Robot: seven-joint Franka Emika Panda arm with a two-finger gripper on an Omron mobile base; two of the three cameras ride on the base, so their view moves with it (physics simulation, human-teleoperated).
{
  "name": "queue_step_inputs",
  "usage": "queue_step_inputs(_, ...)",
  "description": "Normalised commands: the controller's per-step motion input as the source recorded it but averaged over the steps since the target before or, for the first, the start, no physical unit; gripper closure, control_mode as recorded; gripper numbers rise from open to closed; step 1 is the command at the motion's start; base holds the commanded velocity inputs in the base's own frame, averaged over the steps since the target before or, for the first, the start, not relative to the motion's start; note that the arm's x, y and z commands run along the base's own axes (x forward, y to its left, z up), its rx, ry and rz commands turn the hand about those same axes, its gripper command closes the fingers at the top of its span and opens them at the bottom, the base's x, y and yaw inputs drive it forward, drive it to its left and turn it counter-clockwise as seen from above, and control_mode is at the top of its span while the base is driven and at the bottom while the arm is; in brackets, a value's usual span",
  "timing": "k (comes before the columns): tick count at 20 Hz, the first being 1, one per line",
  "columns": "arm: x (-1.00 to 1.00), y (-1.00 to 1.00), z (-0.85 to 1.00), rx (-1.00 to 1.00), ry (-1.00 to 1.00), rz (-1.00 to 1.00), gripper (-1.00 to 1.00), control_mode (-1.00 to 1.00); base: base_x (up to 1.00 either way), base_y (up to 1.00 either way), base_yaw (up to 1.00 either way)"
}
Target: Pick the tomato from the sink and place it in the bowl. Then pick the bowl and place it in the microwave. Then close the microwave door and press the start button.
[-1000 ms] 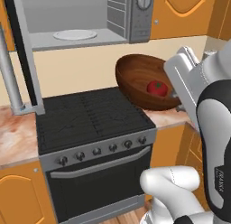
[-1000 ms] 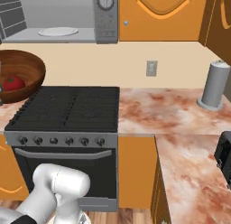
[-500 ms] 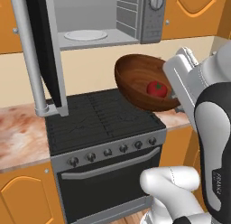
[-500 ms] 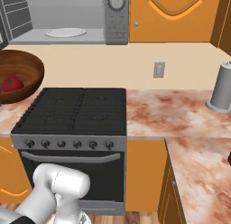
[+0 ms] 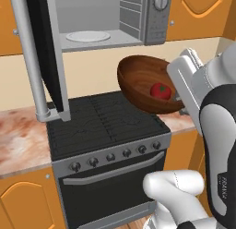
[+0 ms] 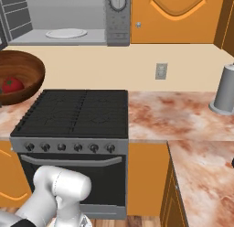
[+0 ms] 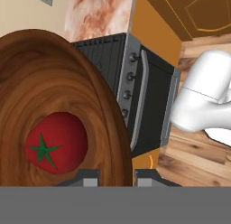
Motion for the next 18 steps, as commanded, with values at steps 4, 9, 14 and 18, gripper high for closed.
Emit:
queue_step_inputs(4, 0.0, 0.0, 0.0, 0.0, 0.0, 0.0, 1.0, 1.0, 0.0, 0.0, 0.0)
queue_step_inputs(9, 0.56, 0.0, 0.5, -0.04, 0.0, 0.0, 1.0, -1.0, 0.0, 0.0, 0.0)
queue_step_inputs(14, 1.0, 0.0, 0.63, -0.09, 0.0, 0.0, 1.0, -1.0, 0.0, 0.0, 0.0)
queue_step_inputs(18, 1.0, 0.0, 0.32, -0.13, 0.0, -0.04, 1.0, -1.0, 0.0, 0.0, 0.0)
